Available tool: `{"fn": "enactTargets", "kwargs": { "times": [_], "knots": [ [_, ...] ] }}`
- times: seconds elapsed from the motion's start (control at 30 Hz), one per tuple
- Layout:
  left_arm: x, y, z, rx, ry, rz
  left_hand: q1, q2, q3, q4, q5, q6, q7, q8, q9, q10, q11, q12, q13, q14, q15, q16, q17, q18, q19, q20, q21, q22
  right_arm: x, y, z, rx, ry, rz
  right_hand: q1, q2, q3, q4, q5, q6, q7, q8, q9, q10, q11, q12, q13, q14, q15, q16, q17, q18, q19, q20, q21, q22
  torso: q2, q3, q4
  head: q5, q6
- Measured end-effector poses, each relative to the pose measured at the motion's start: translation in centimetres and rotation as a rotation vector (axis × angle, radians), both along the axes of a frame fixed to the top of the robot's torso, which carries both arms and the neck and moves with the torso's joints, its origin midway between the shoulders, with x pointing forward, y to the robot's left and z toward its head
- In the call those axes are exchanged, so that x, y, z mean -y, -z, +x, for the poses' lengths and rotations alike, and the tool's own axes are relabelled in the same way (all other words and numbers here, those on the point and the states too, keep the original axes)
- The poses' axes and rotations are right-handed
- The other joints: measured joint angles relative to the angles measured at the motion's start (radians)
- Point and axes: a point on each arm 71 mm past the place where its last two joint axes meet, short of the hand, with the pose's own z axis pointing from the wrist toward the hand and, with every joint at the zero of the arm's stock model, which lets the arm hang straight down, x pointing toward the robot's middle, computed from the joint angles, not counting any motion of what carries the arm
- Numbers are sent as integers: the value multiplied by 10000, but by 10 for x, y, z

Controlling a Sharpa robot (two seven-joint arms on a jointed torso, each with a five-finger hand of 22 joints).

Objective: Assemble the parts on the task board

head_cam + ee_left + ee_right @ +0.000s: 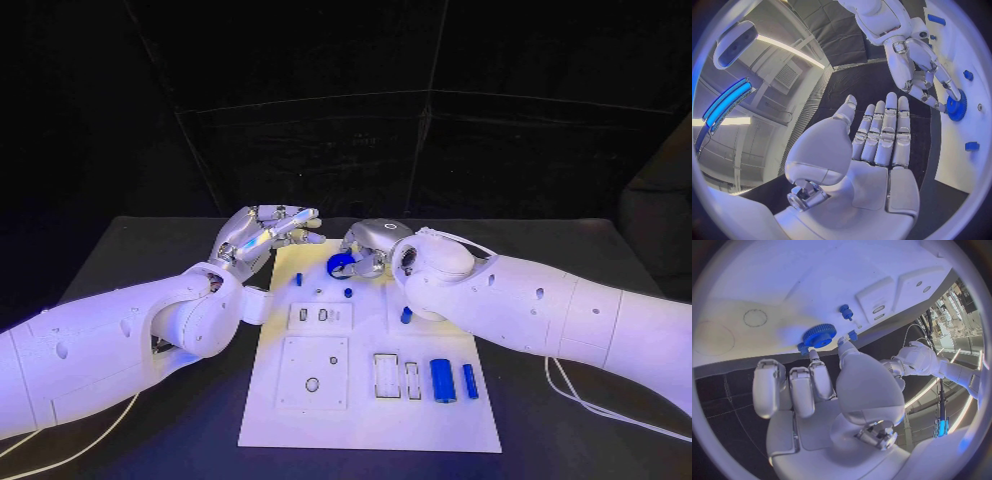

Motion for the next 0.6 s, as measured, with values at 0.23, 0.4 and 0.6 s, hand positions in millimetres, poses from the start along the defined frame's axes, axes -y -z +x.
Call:
{"fn": "enactTargets", "kwargs": {
  "times": [0.23, 0.4, 0.6],
  "knots": [
    [0, 0, 0, -11, -6, 8, 0, 0, 0, 0, 0, 0, 0, 0, 0, 0, 0, 0, 0, 0, 0, 0, -1, 0, 0, 0, 0, 0, 10, -1, -2, 37, 26, 182, 122, 122, -118, 118, 603, 148, -29, 50, -1, 131, -21, 229, 0, -1, -1, 45, 0, 1, 0, 0, 46, 93, -1, 9, 0, 12, 0],
    [-2, 0, 1, -16, -45, 26, 0, 0, 0, 0, 0, 0, 0, 1, 0, 0, 0, 0, 0, 0, 0, 0, -1, 0, 0, 0, 0, 1, 33, -8, -8, 371, -180, 954, 814, 229, -41, -296, 759, 148, -29, 50, -23, 165, 15, 300, 0, -1, -2, 53, 0, 1, 0, 0, 85, 129, -13, 15, -29, 9, 40],
    [-7, 0, 1, -20, -125, 59, 0, 0, 0, 0, 0, 0, 0, 1, 0, 0, 0, -42, 0, 0, 0, 0, -2, -2, 0, 0, 0, 1, 86, -15, -17, 399, -255, 1871, 1507, 152, 75, -821, 640, 148, -29, 50, -23, 161, 12, 180, 0, -1, -2, 53, 0, 2, 0, -1, 85, 128, -59, 8, -116, -40, 107]
  ]
}}
